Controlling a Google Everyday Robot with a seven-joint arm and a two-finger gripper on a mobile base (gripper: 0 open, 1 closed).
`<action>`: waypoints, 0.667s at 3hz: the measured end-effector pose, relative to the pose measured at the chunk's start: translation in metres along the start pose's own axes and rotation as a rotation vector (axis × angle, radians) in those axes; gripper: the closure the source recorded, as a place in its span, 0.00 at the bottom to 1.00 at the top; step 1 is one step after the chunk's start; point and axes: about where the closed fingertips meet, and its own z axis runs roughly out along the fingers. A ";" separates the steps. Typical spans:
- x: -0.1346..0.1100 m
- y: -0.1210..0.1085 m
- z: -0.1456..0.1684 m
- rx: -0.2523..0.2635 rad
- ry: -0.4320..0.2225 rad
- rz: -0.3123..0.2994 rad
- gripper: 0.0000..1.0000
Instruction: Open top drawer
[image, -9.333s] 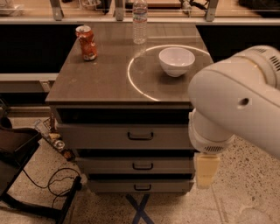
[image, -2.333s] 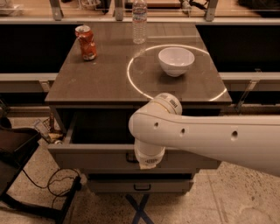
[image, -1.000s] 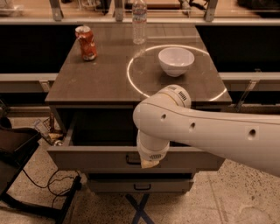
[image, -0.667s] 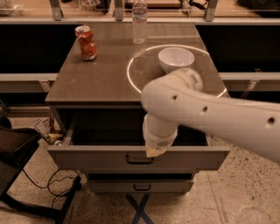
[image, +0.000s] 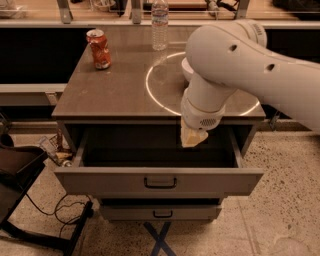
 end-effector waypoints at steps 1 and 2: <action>0.012 0.001 -0.005 0.020 0.007 0.002 1.00; 0.024 0.010 0.006 0.044 0.010 -0.007 1.00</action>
Offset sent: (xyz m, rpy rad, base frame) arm -0.0096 -0.0393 -0.0302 0.0011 -0.0785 0.0039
